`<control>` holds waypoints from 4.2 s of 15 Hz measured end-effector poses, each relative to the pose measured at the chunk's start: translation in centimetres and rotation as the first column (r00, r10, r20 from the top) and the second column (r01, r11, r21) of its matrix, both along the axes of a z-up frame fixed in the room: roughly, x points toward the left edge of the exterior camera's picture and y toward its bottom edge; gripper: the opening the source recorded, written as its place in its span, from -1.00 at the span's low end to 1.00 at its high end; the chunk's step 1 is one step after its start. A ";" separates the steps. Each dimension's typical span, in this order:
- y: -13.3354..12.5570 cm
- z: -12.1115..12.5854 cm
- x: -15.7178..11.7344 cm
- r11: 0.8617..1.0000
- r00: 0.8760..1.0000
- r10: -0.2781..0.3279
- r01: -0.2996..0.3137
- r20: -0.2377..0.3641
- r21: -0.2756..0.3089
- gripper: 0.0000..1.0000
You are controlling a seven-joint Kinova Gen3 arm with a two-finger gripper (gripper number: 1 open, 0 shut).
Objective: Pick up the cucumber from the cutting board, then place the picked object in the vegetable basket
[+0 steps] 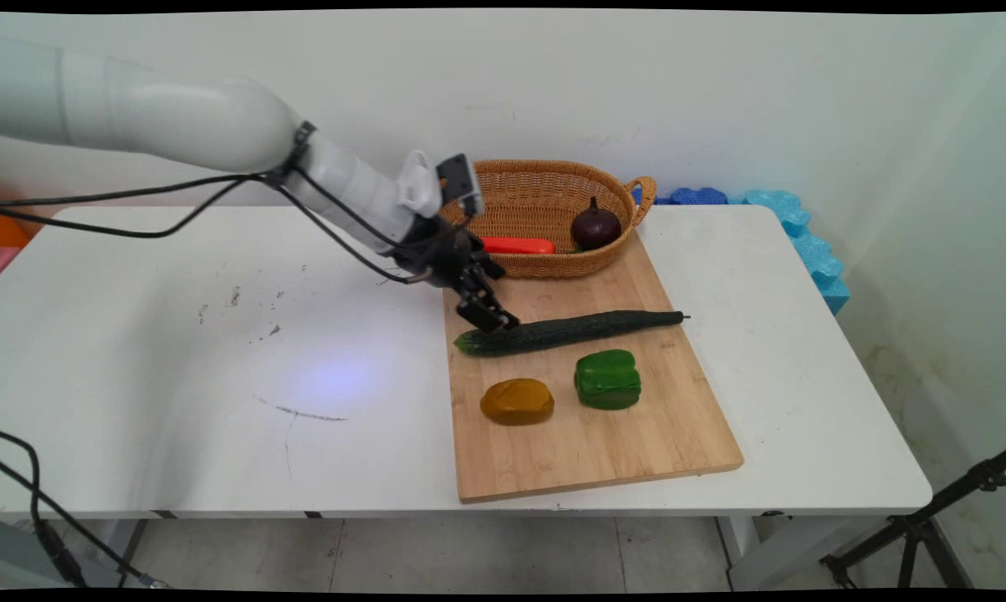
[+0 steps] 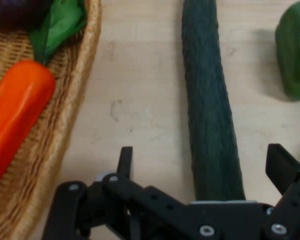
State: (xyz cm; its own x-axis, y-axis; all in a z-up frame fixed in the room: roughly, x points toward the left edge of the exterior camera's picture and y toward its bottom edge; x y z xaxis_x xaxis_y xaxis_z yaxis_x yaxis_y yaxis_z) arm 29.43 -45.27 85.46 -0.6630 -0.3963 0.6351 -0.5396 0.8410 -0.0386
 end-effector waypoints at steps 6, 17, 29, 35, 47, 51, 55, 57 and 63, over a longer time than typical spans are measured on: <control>-1.6 -2.1 -3.0 1.000 1.000 0.011 -0.011 0.005 0.018 1.00; -2.4 -4.5 -5.1 0.999 1.000 0.013 -0.014 0.025 0.048 1.00; -2.2 -5.6 -5.5 0.998 0.999 0.001 -0.004 0.050 0.064 -1.00; -2.1 -3.9 -5.3 0.999 0.999 0.014 -0.016 0.042 0.048 -1.00; -4.7 4.1 -2.1 0.995 0.997 0.015 -0.008 0.073 -0.098 -1.00; -6.9 6.0 0.1 0.986 0.992 0.005 0.016 0.127 -0.165 -1.00; -10.2 7.0 2.4 0.970 0.979 -0.014 0.063 0.202 -0.236 -1.00; -11.8 7.1 3.2 0.960 0.970 -0.035 0.100 0.241 -0.262 -1.00; -15.9 6.1 4.7 0.927 0.935 -0.097 0.210 0.341 -0.312 -1.00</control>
